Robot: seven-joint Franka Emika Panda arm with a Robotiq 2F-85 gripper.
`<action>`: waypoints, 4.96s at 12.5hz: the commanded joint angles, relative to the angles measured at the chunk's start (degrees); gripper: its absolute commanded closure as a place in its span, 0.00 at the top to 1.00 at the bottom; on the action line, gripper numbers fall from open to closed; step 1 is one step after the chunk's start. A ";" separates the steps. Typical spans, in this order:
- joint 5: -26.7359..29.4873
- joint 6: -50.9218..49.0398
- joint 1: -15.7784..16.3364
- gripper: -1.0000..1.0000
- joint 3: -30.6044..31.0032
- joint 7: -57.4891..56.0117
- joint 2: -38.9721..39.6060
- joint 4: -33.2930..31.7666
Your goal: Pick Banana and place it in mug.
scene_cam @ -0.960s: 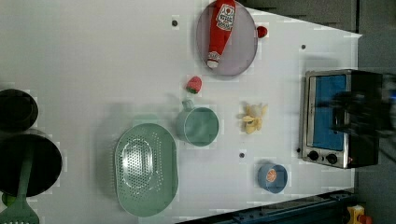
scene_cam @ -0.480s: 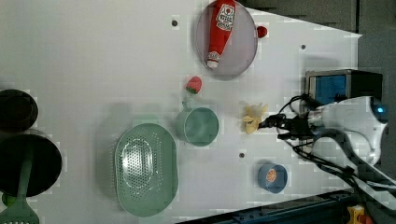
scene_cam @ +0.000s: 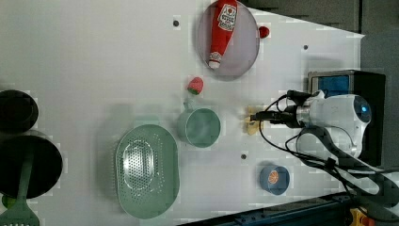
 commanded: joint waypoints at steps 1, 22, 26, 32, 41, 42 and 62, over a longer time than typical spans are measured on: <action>1.05 3.06 -0.17 1.00 -0.28 -2.95 1.66 -0.31; 1.14 -28.34 1.42 0.30 7.27 12.23 -27.27 4.29; 1.71 -34.15 2.16 0.30 13.78 22.38 -30.89 7.66; 7.11 -34.45 2.67 0.30 22.72 40.02 -27.32 7.30; 7.27 -16.29 2.70 0.66 26.09 45.00 -15.45 2.58; 7.27 -16.26 2.70 0.78 26.04 45.00 -15.19 2.24; 3.22 -50.22 -1.52 1.00 -1.02 41.24 -30.78 27.75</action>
